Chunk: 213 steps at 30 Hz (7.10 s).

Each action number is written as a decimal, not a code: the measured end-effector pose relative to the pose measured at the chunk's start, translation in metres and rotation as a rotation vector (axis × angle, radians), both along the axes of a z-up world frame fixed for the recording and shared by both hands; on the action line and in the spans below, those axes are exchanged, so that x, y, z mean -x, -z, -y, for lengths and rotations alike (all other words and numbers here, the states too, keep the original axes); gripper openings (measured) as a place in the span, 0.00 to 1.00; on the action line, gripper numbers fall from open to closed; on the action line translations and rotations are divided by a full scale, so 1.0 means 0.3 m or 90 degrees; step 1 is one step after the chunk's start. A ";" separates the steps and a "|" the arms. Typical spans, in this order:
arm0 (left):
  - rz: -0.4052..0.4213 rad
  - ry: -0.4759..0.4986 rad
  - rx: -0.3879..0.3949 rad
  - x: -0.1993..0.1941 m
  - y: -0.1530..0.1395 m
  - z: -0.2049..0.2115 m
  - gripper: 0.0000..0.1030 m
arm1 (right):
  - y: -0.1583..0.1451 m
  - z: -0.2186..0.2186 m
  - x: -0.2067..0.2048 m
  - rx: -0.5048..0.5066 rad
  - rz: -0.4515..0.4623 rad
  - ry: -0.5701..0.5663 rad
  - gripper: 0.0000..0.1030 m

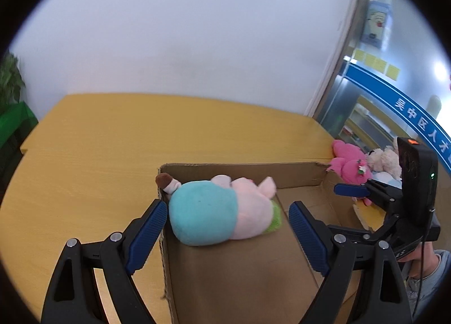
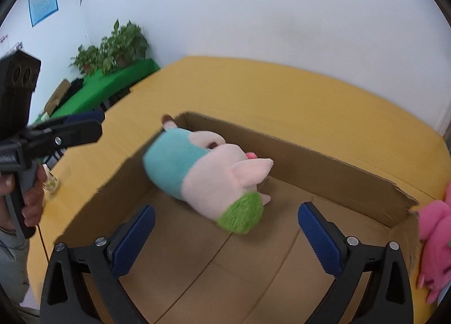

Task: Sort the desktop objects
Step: 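Open both grippers to drop the plush into the box and withdraw, then lower both grippers onto the clear phone case rim and close them, then lift the clear phone case with both grippers and carry it over the box, then open both grippers to drop the phone case into the box, then withdraw both grippers and move them toward the black charger box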

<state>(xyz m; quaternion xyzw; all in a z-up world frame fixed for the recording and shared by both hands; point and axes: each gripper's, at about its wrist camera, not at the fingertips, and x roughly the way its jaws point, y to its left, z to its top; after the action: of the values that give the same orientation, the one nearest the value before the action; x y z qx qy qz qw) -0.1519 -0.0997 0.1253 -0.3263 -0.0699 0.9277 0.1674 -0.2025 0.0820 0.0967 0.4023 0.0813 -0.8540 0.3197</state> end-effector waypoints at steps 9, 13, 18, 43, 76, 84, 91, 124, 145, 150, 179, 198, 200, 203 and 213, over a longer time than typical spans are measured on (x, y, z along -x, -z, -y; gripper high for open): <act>-0.088 0.045 0.025 -0.237 -0.071 -0.170 0.87 | -0.126 -0.112 -0.389 0.043 -0.119 0.117 1.00; -0.128 0.053 0.060 -0.348 -0.083 -0.258 0.87 | -0.153 -0.172 -0.517 0.011 -0.169 0.149 1.00; -0.147 0.048 0.044 -0.452 -0.080 -0.303 0.74 | -0.154 -0.244 -0.614 0.019 -0.181 0.163 0.62; -0.120 0.028 0.061 -0.671 0.094 -0.334 0.81 | 0.022 -0.378 -0.861 0.051 -0.145 0.169 1.00; 0.224 0.149 0.019 -0.769 0.545 -0.440 0.39 | 0.423 -0.513 -0.993 -0.080 0.045 0.196 0.08; 0.235 0.155 0.027 -0.762 0.560 -0.442 0.12 | 0.428 -0.521 -1.008 -0.081 0.027 0.216 0.07; 0.175 0.144 0.011 -0.764 0.488 -0.428 0.10 | 0.421 -0.516 -1.011 -0.087 0.019 0.225 0.07; -0.172 0.023 -0.047 -0.500 -0.215 -0.156 0.10 | -0.381 -0.266 -0.611 0.105 -0.278 0.170 0.07; 0.111 0.019 -0.019 -0.122 0.241 -0.101 0.10 | 0.131 -0.020 -0.147 0.030 0.038 0.081 0.05; 0.125 -0.017 -0.008 -0.101 0.269 -0.051 0.09 | 0.169 -0.087 -0.103 0.034 0.079 0.108 0.08; 0.126 -0.118 0.017 -0.110 0.250 0.016 0.60 | 0.364 -0.009 0.030 -0.028 0.271 0.050 0.51; 0.005 -0.146 0.077 -0.301 0.149 -0.013 0.60 | 0.168 -0.067 -0.155 -0.001 0.119 0.082 0.94; -0.024 -0.151 0.094 -0.333 0.118 -0.043 0.67 | 0.112 -0.095 -0.221 -0.032 0.043 0.093 0.96; -0.058 -0.144 0.102 -0.375 0.082 -0.090 0.74 | 0.032 -0.139 -0.322 -0.046 -0.038 0.116 1.00; -0.079 -0.099 0.108 -0.501 0.073 -0.179 0.75 | -0.065 -0.298 -0.570 -0.015 -0.144 0.163 1.00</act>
<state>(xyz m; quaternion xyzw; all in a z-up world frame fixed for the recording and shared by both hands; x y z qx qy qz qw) -0.0017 -0.0461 0.1032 -0.2749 -0.0060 0.9588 0.0710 -0.0314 0.1715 0.1162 0.3146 0.0749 -0.9265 0.1926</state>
